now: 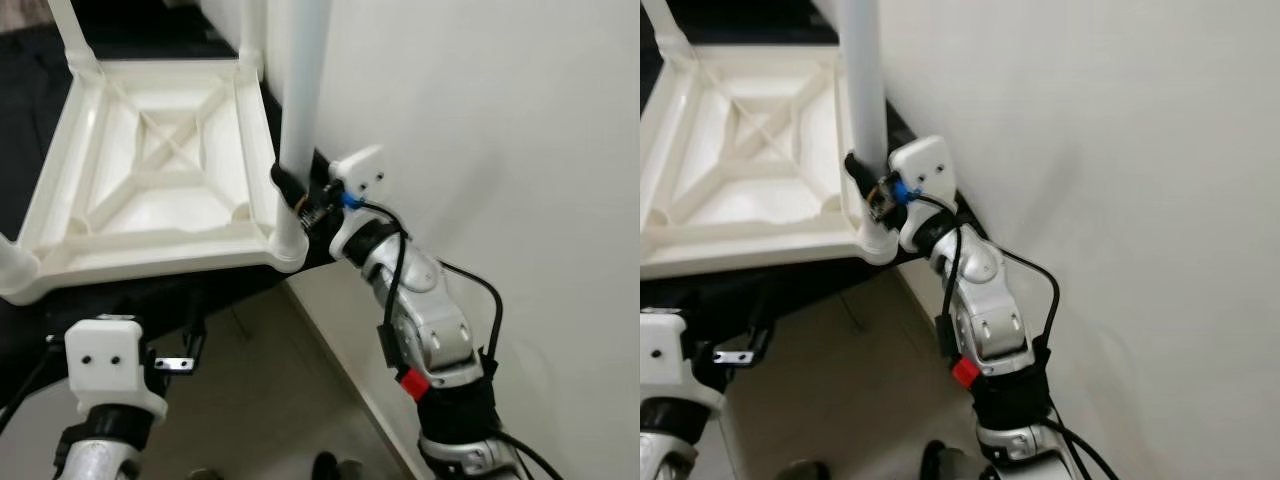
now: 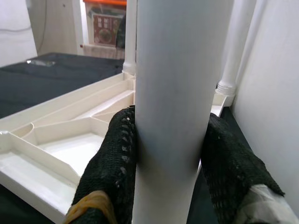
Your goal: Building children table
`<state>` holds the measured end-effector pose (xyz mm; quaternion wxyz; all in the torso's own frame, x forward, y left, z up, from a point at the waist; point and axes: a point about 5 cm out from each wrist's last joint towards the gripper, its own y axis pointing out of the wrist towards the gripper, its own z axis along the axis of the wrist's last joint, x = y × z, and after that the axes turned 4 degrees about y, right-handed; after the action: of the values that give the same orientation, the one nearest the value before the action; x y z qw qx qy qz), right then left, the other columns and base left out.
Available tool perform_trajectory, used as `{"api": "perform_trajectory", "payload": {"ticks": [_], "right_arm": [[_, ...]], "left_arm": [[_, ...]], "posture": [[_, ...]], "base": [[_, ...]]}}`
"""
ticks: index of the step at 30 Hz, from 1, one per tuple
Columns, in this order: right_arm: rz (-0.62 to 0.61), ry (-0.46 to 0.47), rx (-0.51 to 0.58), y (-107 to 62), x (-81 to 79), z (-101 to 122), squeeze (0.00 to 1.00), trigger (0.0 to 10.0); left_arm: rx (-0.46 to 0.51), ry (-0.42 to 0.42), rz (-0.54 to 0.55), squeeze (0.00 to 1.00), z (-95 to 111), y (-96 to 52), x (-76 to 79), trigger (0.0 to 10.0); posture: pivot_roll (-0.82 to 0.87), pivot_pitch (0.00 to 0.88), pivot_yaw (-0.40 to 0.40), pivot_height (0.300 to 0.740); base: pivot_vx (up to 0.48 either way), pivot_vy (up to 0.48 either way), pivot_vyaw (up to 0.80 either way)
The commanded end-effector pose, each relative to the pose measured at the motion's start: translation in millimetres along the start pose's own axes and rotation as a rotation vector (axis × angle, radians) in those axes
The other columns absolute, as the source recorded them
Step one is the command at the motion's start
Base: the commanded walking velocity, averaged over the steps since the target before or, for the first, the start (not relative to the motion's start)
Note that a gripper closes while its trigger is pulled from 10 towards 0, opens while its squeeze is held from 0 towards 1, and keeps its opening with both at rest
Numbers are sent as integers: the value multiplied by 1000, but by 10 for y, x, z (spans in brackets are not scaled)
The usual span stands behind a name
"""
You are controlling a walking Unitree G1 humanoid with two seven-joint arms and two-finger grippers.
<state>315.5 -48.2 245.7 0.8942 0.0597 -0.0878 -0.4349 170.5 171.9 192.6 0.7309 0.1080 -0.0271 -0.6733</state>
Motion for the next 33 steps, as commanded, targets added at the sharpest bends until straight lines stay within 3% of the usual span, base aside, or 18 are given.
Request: {"api": "perform_trajectory", "payload": {"ticks": [1, 2, 3, 6, 7, 8, 9, 10, 11, 14, 17, 19, 25, 26, 27, 28, 29, 33], "right_arm": [[12, 34, -252, 16, 44, -459, 0, 0], [12, 34, -252, 16, 44, -459, 0, 0], [11, 30, -247, 53, 66, -435, 0, 9098], [21, 23, -229, 108, 79, -372, 0, 9098], [65, 29, -205, 161, 53, -298, 0, 10000], [112, 56, -170, 199, 10, -210, 0, 10000], [153, 97, -132, 228, -24, -117, 796, 10000], [153, 97, -132, 228, -24, -117, 796, 10000], [222, 134, -91, 224, -98, -16, 1000, 10000], [261, 153, -65, 212, -139, 51, 1000, 10000], [477, 49, -20, 128, -165, 159, 1000, 10000], [645, -14, 2, 91, -17, 261, 1000, 10000], [773, -79, -6, 116, 213, 366, 1000, 10000], [822, -101, -32, 107, 246, 373, 941, 10000], [861, -105, -44, 100, 271, 398, 290, 10000], [861, -105, -44, 100, 271, 398, 290, 10000], [863, -106, -33, 129, 304, 454, 0, 10000], [862, -101, 3, 198, 350, 578, 0, 10000]], "left_arm": [[-12, -9, 4, 0, -37, 17, -2, 10000], [-12, -9, 4, 0, -37, 17, -2, 10000], [-8, -9, 5, 0, -32, 26, -4, 10000], [-6, -6, 8, 0, -29, 27, -16, 10000], [-7, -4, 12, 0, -30, 23, -32, 10000], [-9, -2, 14, 0, -29, 15, -41, 10000], [-11, 0, 12, 0, -28, 9, -42, 10000], [-11, 0, 12, 0, -28, 9, -42, 10000], [-13, -2, 10, 0, -27, 5, -38, 10000], [-14, -2, 8, 0, -27, 4, -34, 10000], [-22, -8, 3, 0, -32, -8, -16, 10000], [-29, -12, 1, 0, -32, -26, -4, 10000], [-39, -13, -4, 0, -35, -50, 7, 10000], [-41, -12, -5, 0, -33, -56, 7, 10000], [-42, -11, -5, 0, -29, -61, 4, 10000], [-42, -11, -5, 0, -29, -61, 4, 10000], [-43, -8, -4, 0, -26, -68, -5, 10000], [-47, -1, 2, 0, -21, -80, -32, 10000]], "posture": [[101, 232, -140, 740], [101, 232, -140, 740], [101, 232, -140, 740], [98, 230, -140, 740], [96, 234, -135, 740], [99, 239, -133, 740], [100, 244, -130, 740], [100, 244, -130, 740], [100, 248, -130, 740], [100, 248, -130, 740], [95, 269, -126, 740], [96, 280, -127, 740], [108, 294, -130, 740], [112, 298, -131, 740], [114, 301, -129, 740], [114, 301, -129, 740], [118, 307, -128, 740], [123, 315, -127, 740]], "base": [[0, 0, 0], [0, 0, 0], [0, 0, 0], [0, 0, 0], [0, 0, 0], [0, 0, 0], [0, 0, 0], [0, 0, 0], [0, 0, 0], [0, 0, 0], [0, 0, 0], [0, 0, 0], [0, 0, 0], [0, 0, 0], [0, 0, 0], [0, 0, 0], [0, 0, 0], [0, 0, 0]]}}
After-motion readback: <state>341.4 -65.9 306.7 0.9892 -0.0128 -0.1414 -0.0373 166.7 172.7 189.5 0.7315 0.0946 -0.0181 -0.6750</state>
